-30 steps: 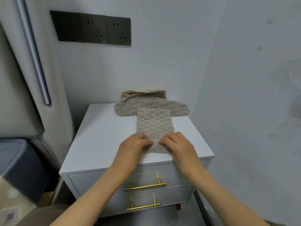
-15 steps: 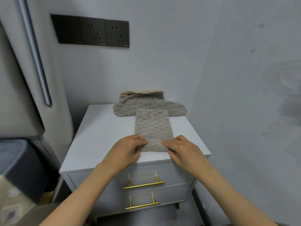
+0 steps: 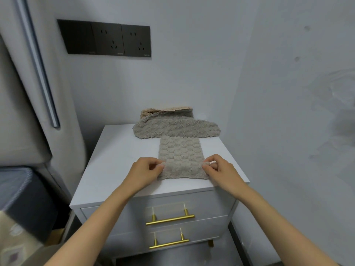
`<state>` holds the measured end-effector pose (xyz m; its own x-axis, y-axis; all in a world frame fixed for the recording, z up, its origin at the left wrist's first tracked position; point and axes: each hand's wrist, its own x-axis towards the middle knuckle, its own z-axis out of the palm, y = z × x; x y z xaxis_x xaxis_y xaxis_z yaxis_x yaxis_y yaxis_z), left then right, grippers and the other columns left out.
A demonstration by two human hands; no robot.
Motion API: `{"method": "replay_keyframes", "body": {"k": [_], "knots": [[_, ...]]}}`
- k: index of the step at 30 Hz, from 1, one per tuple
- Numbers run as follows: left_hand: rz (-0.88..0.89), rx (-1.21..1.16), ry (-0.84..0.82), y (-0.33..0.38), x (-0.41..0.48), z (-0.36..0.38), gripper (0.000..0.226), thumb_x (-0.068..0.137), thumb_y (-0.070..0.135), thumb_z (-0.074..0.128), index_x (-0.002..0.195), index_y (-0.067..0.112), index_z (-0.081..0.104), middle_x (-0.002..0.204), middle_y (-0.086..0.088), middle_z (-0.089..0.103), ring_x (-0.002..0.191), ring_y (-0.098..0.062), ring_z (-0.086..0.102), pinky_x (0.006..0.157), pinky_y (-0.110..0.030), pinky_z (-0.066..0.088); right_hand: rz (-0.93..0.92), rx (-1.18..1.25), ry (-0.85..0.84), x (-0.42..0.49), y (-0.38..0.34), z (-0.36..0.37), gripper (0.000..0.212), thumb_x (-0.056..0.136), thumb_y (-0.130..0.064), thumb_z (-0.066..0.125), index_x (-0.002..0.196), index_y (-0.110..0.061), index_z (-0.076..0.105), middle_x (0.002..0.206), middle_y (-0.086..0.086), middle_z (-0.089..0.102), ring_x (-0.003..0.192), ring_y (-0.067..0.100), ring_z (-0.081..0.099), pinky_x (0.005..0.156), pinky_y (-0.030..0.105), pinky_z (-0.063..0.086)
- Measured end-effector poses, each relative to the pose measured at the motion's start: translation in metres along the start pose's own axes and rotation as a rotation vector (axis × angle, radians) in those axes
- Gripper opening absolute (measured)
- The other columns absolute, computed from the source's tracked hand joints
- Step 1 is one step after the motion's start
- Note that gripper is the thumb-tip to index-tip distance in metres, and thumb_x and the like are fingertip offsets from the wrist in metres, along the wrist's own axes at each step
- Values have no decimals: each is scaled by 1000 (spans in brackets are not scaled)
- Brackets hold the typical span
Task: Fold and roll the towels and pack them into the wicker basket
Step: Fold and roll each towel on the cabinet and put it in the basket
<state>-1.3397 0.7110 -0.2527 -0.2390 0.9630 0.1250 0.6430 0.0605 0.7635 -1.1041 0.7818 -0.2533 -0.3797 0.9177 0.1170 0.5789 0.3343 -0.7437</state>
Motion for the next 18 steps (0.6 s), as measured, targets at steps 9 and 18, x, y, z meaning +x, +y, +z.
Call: {"method": "replay_keyframes", "body": {"k": [9, 18], "knots": [[-72, 71, 119, 3, 6, 7, 11, 87, 27, 65, 89, 20, 73, 71, 16, 63, 70, 5, 56, 58, -4, 35, 209, -122, 190, 9, -1, 8, 18, 77, -41, 63, 83, -29, 51, 77, -5, 67, 84, 18, 60, 76, 33, 50], [456, 316, 171, 9, -3, 23, 26, 81, 8, 57, 98, 25, 67, 96, 10, 58, 88, -9, 53, 65, -22, 41, -630, -540, 358, 5, -9, 27, 31, 74, 4, 69, 93, -20, 64, 89, -3, 60, 79, 20, 51, 53, 31, 43]]}}
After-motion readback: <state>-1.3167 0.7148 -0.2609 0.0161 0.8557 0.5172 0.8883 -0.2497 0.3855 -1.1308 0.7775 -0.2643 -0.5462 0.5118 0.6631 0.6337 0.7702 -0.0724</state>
